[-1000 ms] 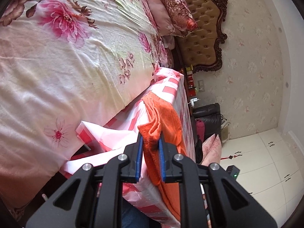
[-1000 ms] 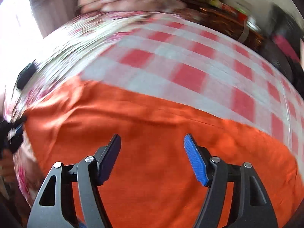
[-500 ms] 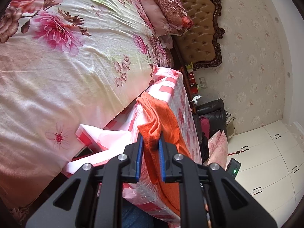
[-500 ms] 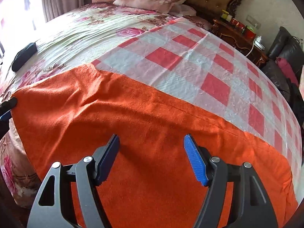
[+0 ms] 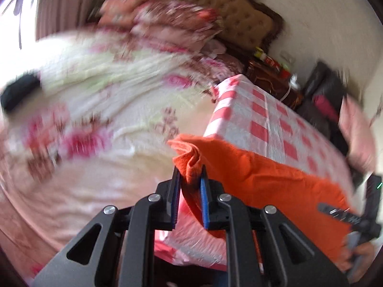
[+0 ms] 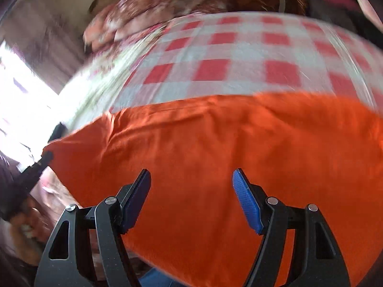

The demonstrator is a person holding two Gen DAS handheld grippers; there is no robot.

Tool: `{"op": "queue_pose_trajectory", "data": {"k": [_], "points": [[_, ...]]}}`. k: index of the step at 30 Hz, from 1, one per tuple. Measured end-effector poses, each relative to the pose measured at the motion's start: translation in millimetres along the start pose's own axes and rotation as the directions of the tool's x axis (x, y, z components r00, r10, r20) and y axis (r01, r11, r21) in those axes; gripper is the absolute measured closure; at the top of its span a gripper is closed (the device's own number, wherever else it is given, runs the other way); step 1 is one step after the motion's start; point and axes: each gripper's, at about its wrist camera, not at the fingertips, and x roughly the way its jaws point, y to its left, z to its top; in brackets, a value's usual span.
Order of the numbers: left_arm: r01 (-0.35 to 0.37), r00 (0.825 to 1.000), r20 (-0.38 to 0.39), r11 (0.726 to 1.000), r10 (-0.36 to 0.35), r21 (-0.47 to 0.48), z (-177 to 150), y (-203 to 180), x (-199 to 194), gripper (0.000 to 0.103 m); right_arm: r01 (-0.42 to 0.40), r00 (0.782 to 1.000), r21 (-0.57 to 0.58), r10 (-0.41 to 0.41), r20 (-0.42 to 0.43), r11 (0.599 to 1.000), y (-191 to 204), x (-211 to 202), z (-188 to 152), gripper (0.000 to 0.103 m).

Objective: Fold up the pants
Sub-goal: 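Grasp the pants edge with the right tool while the left tool holds its fold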

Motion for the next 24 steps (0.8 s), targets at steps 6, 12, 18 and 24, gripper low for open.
{"op": "queue_pose_trajectory", "data": {"k": [6, 12, 18, 24], "points": [[-0.147, 0.978, 0.208, 0.793, 0.027, 0.591, -61, -202, -19, 0.088, -0.104, 0.993, 0.22, 0.09, 0.071, 0.97, -82, -47, -14, 0.032], [-0.145, 0.971, 0.232, 0.634, -0.055, 0.76, -171, -261, 4, 0.088, -0.183, 0.983, 0.321, 0.166, 0.079, 0.929, -127, -57, -26, 0.032], [-0.129, 0.962, 0.254, 0.665, -0.095, 0.735, -177, -244, 5, 0.088, -0.251, 0.967, 0.326, 0.253, 0.035, 0.911, -123, -40, -23, 0.032], [-0.116, 0.956, 0.266, 0.672, -0.125, 0.732, -170, -246, 1, 0.088, -0.321, 0.934, 0.332, 0.354, -0.042, 0.887, -94, -9, 0, 0.032]]}}
